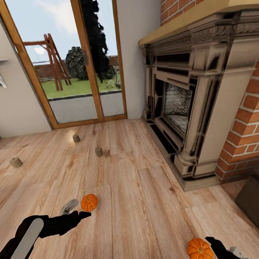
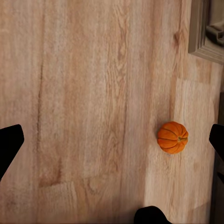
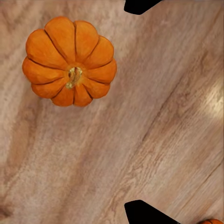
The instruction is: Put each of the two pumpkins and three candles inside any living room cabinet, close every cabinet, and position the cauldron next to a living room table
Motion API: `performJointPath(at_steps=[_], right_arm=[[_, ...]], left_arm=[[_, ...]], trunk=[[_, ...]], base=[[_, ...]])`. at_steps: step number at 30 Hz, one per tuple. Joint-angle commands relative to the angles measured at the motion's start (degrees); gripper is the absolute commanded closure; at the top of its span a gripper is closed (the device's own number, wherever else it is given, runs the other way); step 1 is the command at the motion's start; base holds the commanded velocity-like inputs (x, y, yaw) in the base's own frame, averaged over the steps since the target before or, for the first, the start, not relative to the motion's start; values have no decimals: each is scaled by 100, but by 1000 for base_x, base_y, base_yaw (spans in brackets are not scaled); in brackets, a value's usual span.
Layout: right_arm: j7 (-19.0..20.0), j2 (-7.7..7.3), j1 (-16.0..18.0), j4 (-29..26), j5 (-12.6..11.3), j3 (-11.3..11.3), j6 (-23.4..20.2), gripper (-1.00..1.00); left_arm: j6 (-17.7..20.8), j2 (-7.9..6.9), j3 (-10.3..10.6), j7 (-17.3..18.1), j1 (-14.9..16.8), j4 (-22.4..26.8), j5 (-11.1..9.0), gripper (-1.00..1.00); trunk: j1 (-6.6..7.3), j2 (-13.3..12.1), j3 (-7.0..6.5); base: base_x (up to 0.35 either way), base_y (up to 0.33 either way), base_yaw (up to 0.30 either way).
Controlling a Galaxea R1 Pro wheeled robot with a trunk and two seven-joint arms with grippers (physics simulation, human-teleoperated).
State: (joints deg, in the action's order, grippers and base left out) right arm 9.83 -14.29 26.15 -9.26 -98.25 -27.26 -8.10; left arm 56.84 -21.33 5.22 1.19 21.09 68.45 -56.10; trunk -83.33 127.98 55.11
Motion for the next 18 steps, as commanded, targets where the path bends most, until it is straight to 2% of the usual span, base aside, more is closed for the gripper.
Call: performJointPath(at_steps=[1,6,18], right_arm=[[-12,-3,4,3,-45,-34,-12,-100],[-147,9,4,3,-45,-34,0,-100],[-207,15,4,-5,-90,-34,-16,-100]], left_arm=[[12,-3,6,13,4,2,11,-100],[12,-2,-2,17,1,10,11,-100],[12,-2,-2,21,2,93,-54,-100]], trunk=[[0,2,5],[0,2,5],[-263,483,220]], base=[[50,5,0],[15,1,0],[0,0,0]])
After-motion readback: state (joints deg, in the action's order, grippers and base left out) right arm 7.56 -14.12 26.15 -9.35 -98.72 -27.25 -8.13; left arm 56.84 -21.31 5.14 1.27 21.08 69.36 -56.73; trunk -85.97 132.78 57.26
